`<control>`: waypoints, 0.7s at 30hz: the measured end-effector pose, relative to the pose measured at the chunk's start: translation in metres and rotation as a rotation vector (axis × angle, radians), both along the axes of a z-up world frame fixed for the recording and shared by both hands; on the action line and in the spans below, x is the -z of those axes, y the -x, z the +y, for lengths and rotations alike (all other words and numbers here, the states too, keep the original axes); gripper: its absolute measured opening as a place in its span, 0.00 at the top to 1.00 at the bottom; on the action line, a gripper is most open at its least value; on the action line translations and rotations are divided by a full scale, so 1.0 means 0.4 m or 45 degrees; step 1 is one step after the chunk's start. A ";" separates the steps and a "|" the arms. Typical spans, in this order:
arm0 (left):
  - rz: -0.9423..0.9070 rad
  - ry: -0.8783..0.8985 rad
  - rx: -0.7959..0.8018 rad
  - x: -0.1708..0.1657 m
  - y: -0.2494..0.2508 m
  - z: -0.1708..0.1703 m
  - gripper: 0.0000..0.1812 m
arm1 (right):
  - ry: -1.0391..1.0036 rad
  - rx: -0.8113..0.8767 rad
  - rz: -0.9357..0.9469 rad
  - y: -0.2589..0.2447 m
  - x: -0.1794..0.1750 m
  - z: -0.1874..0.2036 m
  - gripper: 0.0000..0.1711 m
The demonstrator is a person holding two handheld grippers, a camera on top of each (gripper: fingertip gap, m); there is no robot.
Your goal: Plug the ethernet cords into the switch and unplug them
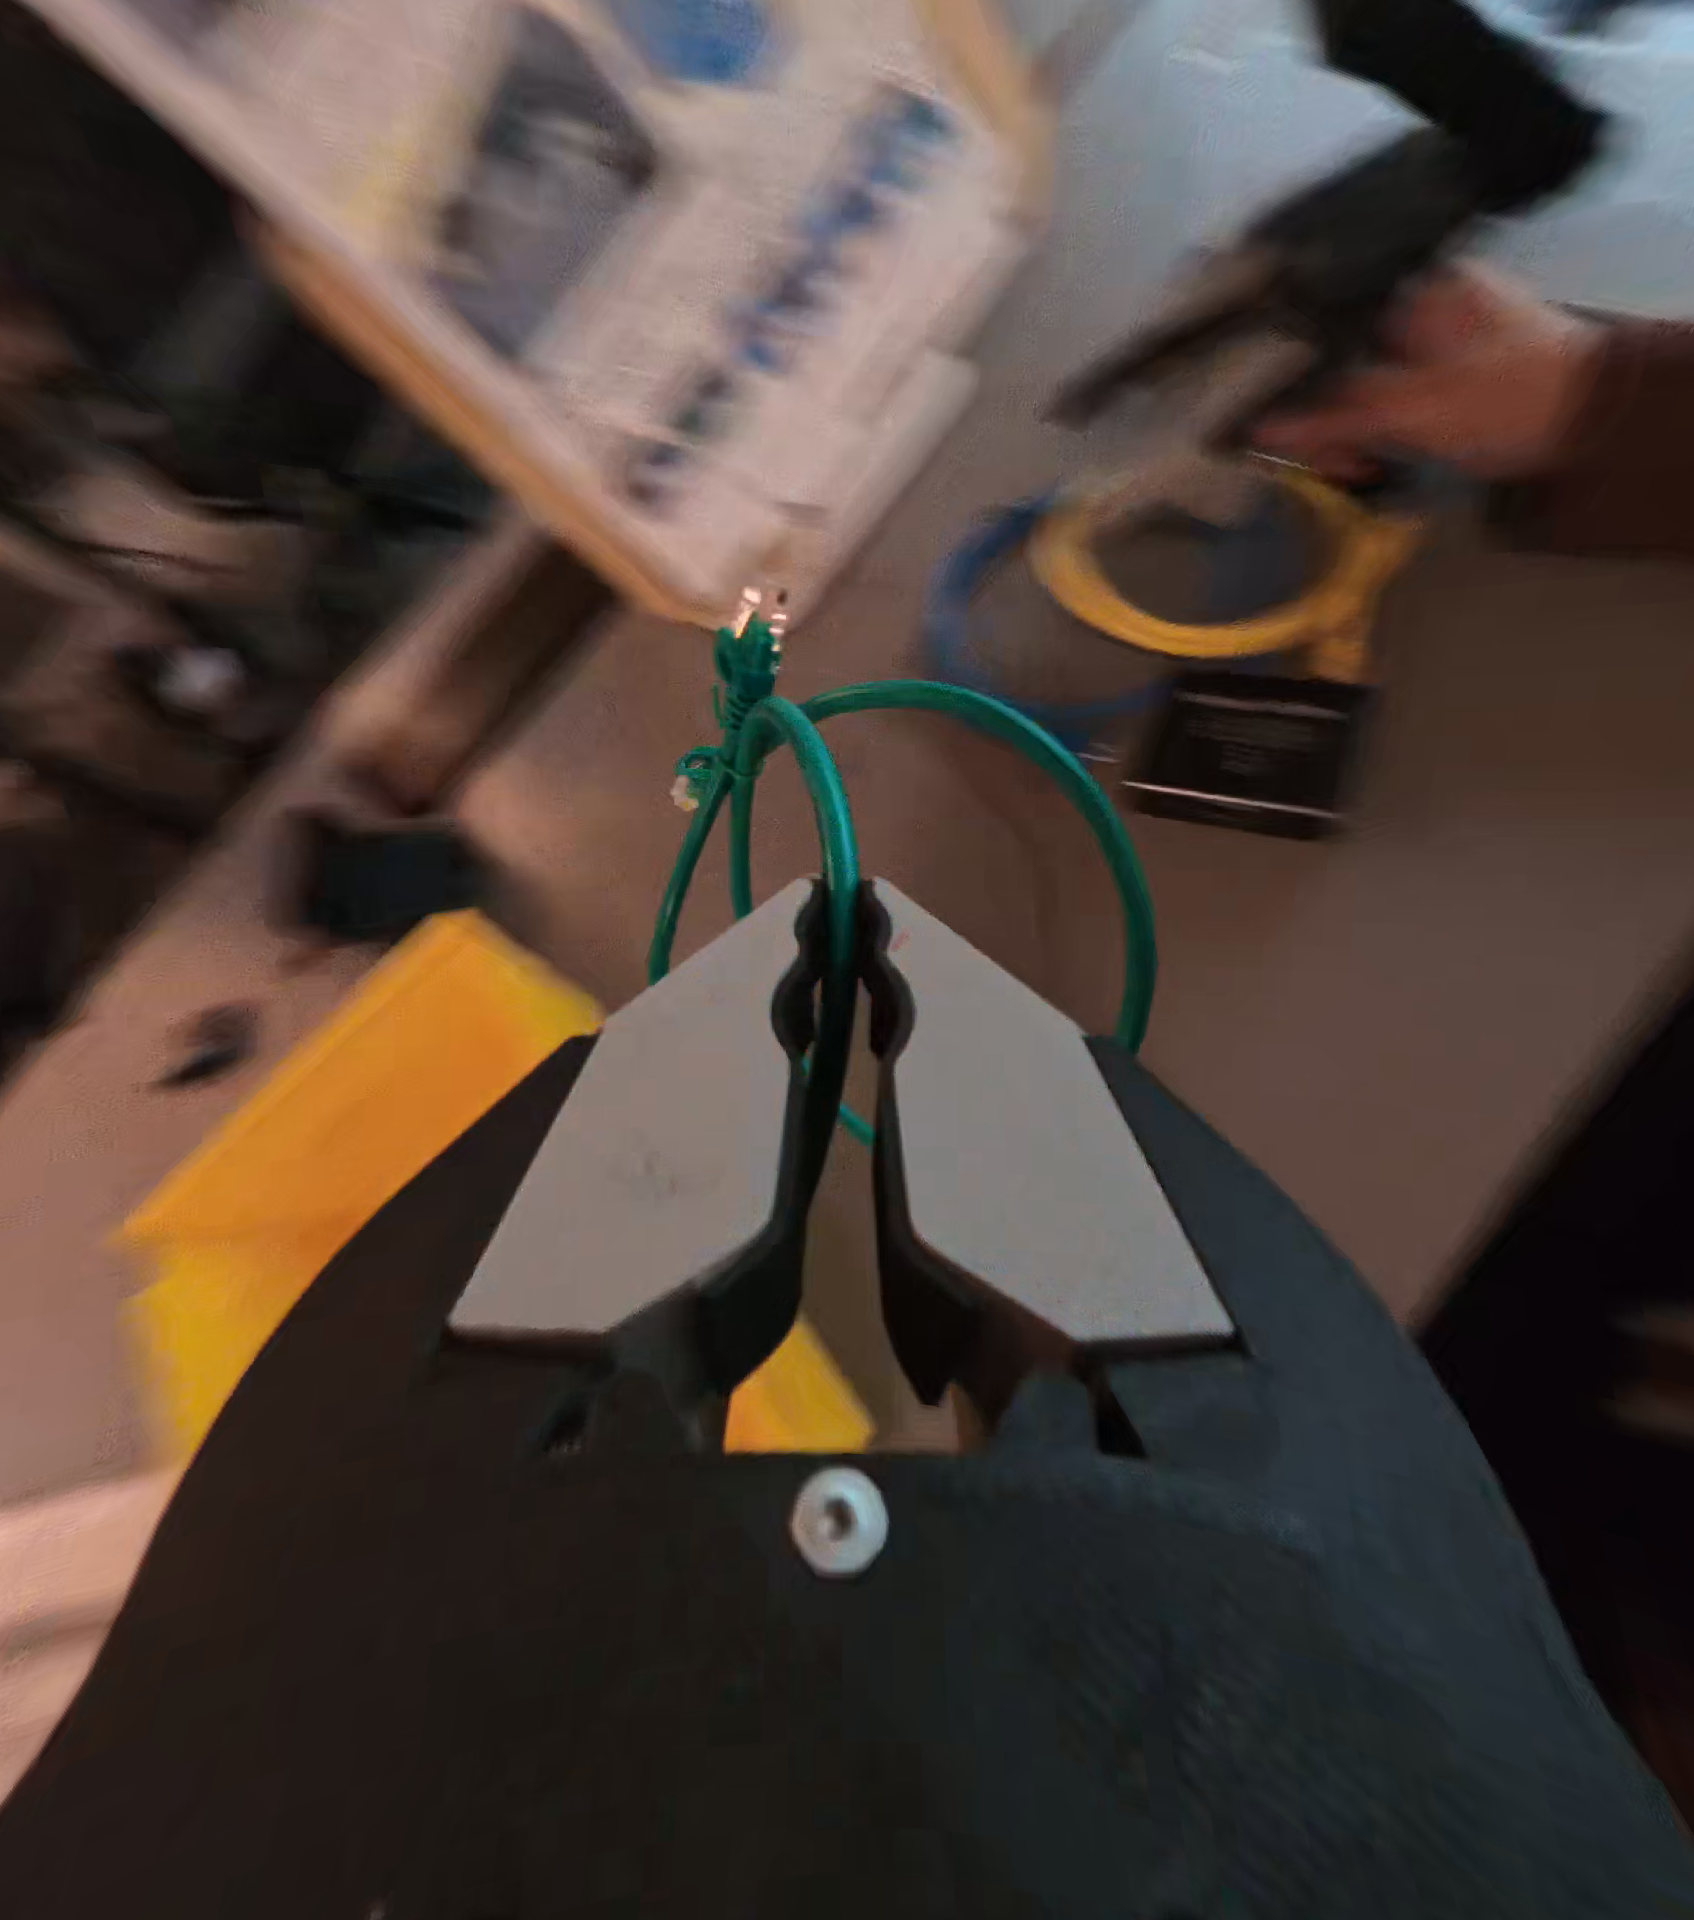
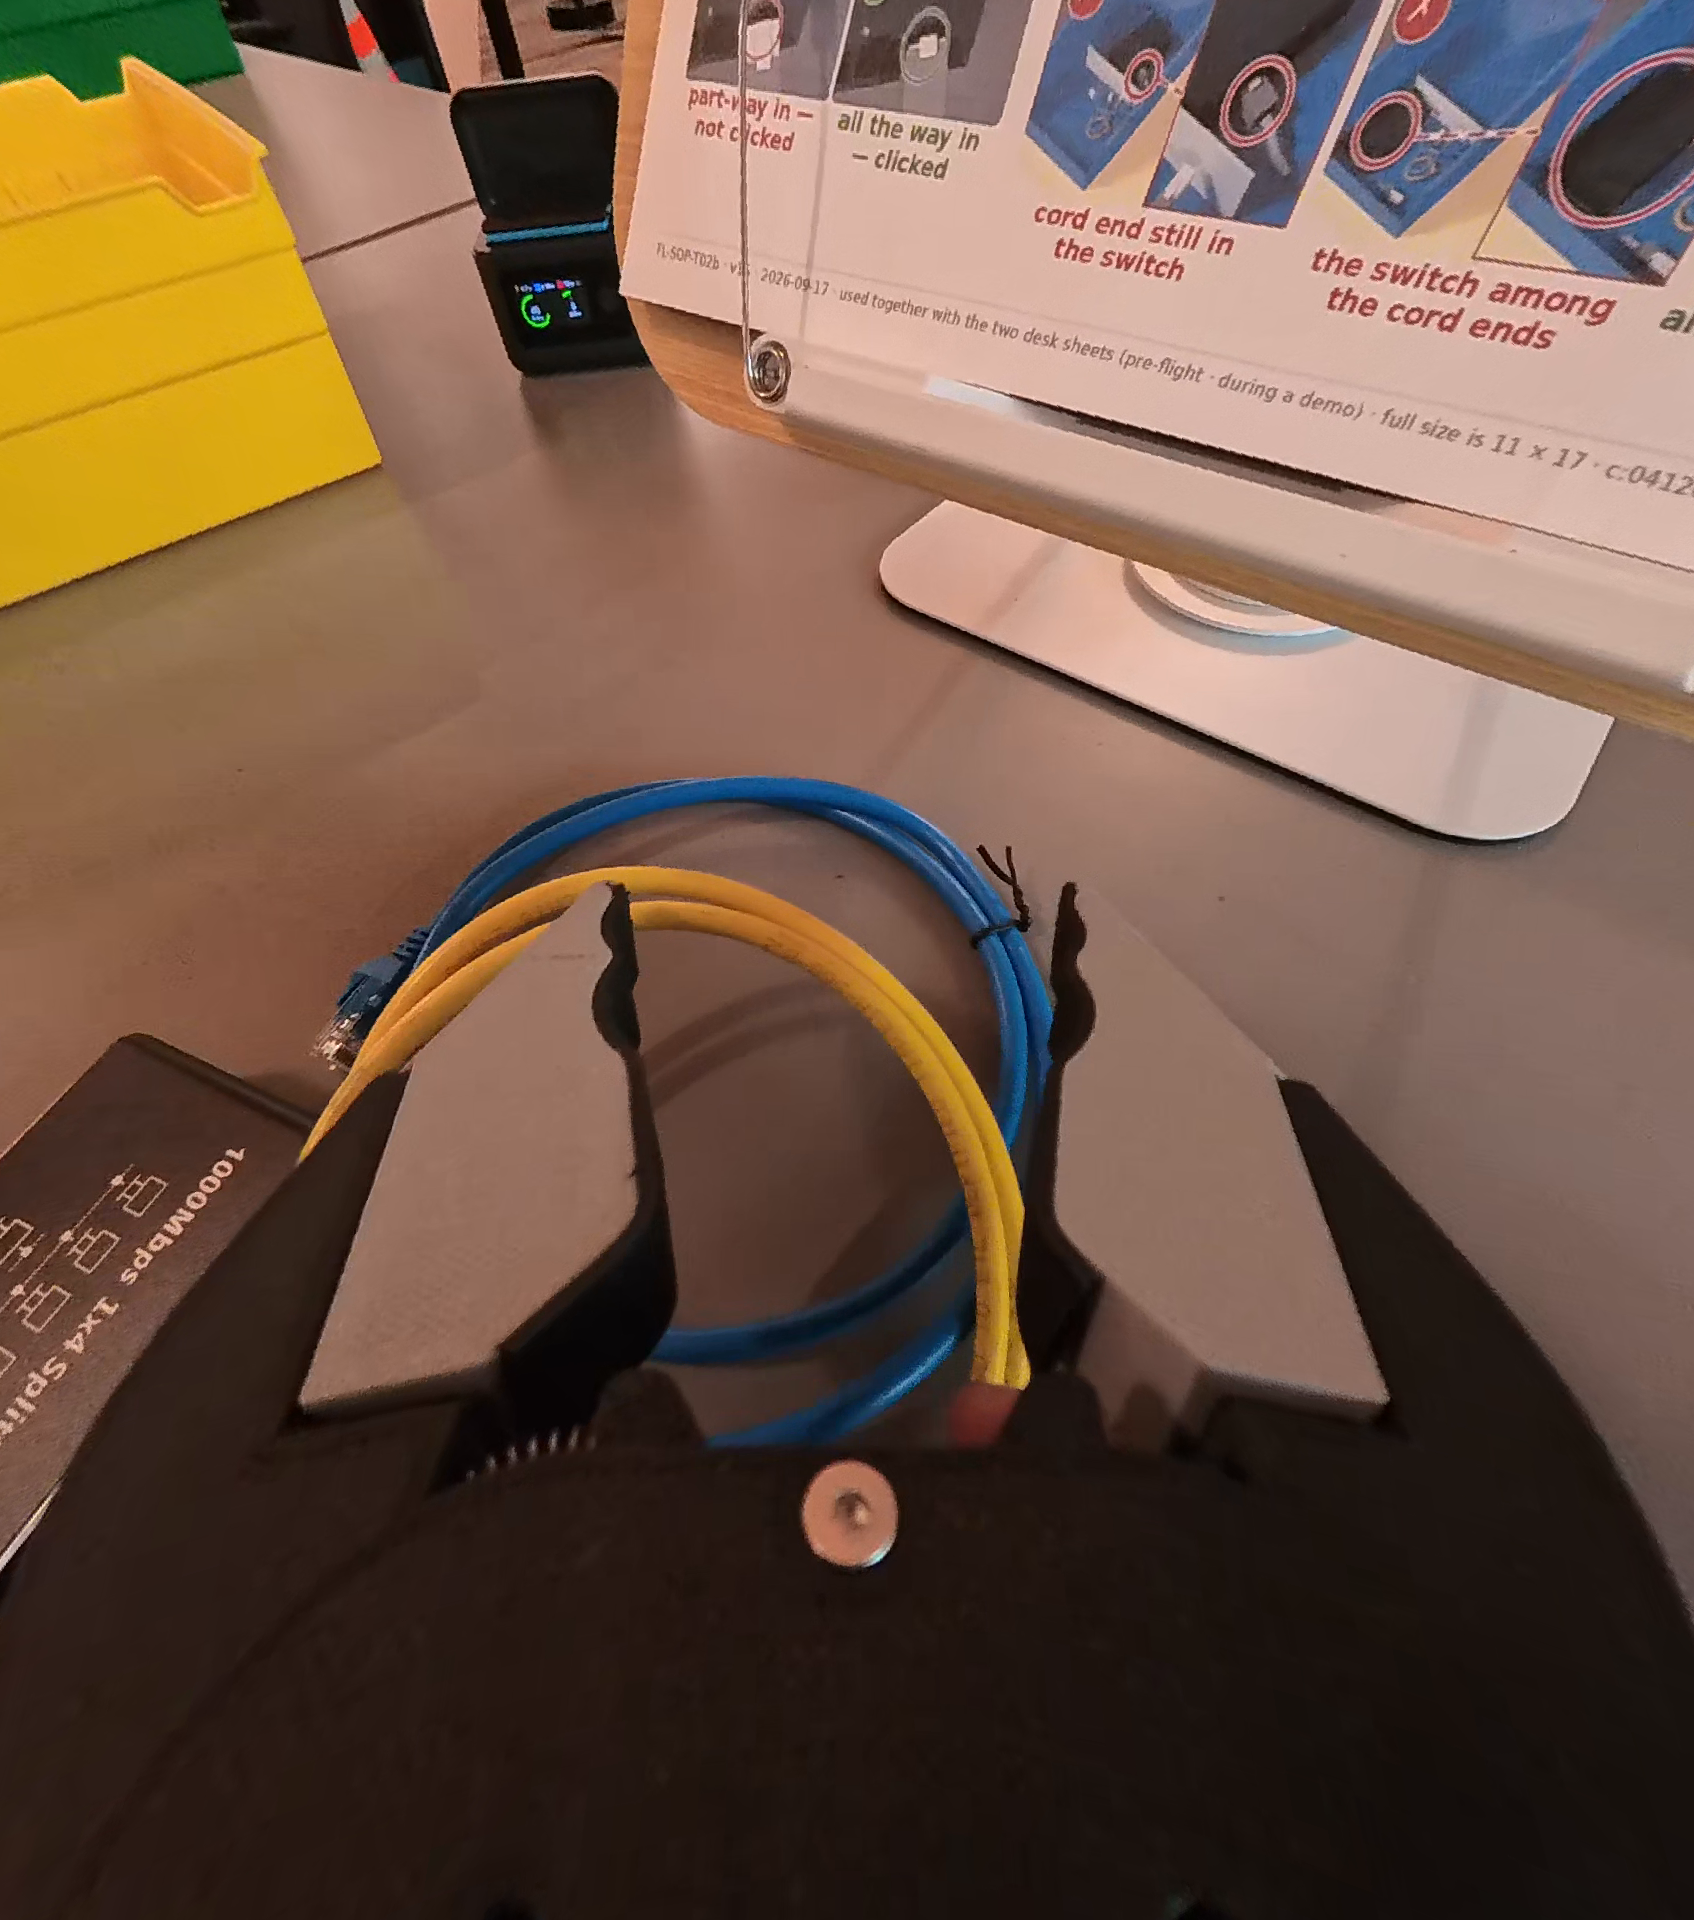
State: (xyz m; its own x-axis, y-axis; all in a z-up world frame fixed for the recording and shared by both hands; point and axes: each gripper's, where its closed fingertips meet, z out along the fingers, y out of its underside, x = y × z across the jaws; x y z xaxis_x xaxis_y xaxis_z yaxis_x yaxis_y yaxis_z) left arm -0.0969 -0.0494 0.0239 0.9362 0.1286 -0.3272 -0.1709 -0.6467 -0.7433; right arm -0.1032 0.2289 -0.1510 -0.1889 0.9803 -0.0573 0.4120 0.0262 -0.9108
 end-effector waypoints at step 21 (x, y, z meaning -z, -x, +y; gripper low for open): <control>-0.789 0.524 0.860 0.391 -0.286 0.002 0.64 | -0.007 0.001 -0.036 0.007 0.013 0.030 0.55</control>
State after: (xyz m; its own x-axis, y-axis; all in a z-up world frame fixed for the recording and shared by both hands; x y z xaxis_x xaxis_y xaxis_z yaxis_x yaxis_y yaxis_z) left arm 0.0176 -0.0486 -0.1325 0.7915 -0.5059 0.3429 -0.2558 -0.7838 -0.5659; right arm -0.1062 0.2408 -0.1561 -0.1866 0.9808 -0.0573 0.4377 0.0308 -0.8986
